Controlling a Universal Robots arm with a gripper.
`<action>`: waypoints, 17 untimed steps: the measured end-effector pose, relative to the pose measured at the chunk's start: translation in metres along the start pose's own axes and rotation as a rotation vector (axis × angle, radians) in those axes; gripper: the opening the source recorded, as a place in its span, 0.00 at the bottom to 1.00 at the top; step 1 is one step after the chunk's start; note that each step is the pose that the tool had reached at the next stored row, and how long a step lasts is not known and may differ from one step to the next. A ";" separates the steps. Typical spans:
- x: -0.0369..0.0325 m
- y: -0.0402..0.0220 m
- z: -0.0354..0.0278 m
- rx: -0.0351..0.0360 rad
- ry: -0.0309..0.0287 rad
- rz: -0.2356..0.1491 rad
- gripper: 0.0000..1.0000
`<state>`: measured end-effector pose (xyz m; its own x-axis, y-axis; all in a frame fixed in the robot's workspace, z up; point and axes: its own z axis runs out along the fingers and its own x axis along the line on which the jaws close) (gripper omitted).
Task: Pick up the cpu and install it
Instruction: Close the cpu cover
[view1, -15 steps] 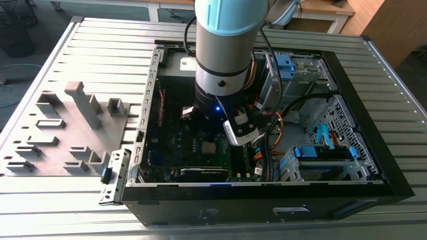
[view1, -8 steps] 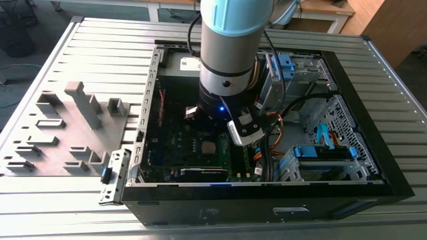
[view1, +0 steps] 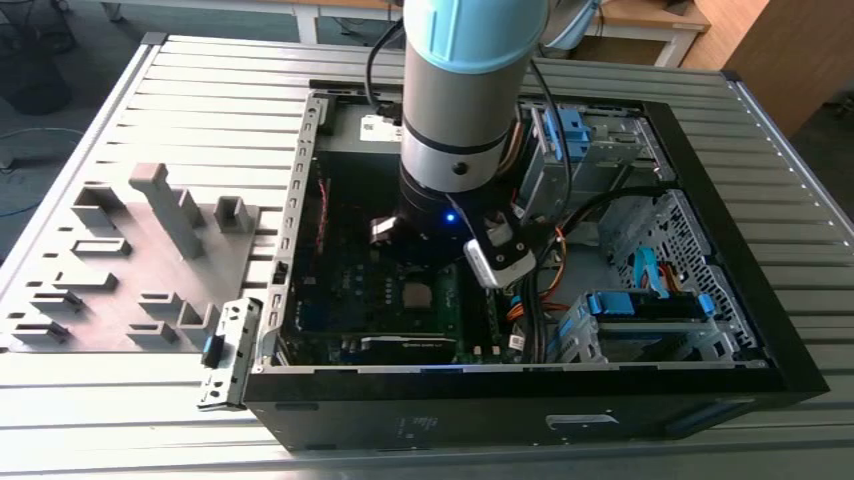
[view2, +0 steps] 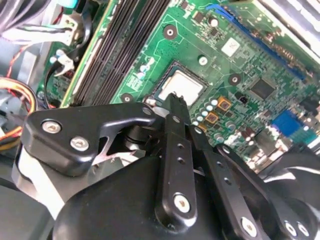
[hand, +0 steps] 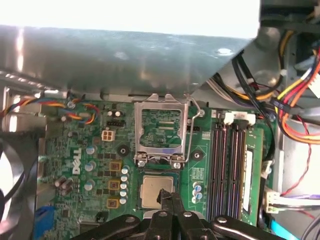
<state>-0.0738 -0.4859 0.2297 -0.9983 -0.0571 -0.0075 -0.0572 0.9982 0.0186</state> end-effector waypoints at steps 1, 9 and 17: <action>0.0000 0.0000 0.0001 -0.0002 0.0002 -0.016 0.12; 0.0000 0.0000 0.0005 -0.0013 0.0002 -0.146 0.12; -0.0006 -0.0001 0.0008 -0.0026 -0.0001 -0.257 0.12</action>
<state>-0.0731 -0.4860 0.2289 -0.9509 -0.3093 -0.0124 -0.3095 0.9507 0.0187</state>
